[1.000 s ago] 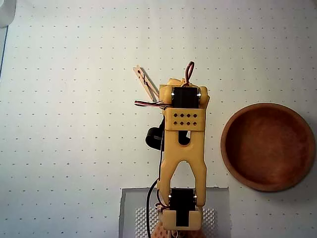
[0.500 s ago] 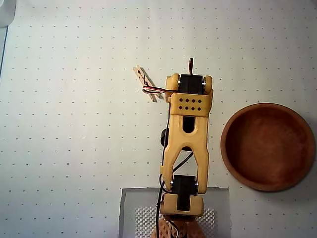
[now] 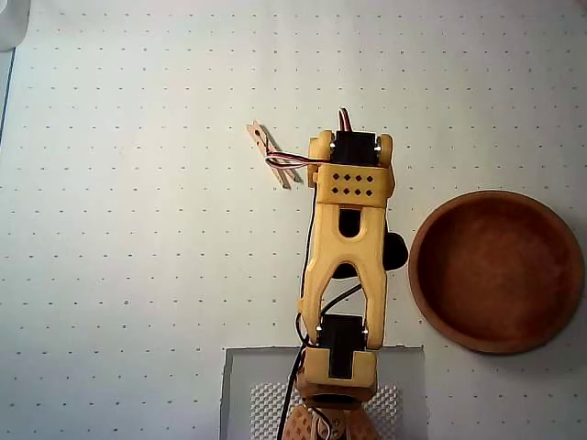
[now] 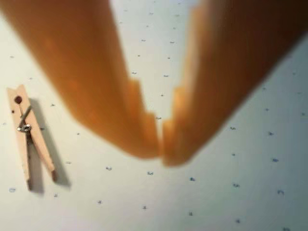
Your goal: Grasp a clothespin and put it in the bowl.
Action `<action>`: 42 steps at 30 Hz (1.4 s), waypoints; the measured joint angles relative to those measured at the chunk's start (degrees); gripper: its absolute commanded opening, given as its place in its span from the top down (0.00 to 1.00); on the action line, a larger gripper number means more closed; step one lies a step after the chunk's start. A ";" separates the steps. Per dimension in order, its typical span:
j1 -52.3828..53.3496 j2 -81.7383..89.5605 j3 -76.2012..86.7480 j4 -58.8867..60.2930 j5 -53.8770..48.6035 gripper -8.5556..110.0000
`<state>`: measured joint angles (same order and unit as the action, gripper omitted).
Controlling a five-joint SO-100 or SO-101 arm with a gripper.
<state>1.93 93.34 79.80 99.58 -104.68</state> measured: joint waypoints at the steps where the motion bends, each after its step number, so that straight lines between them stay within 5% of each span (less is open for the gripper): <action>1: -0.62 -0.97 0.00 0.00 -0.97 0.96; 29: -5.71 -32.26 -38.41 0.00 -2.20 0.95; 42: -9.84 -40.96 -45.70 0.00 -2.46 0.76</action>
<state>-7.91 52.38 34.10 99.58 -107.14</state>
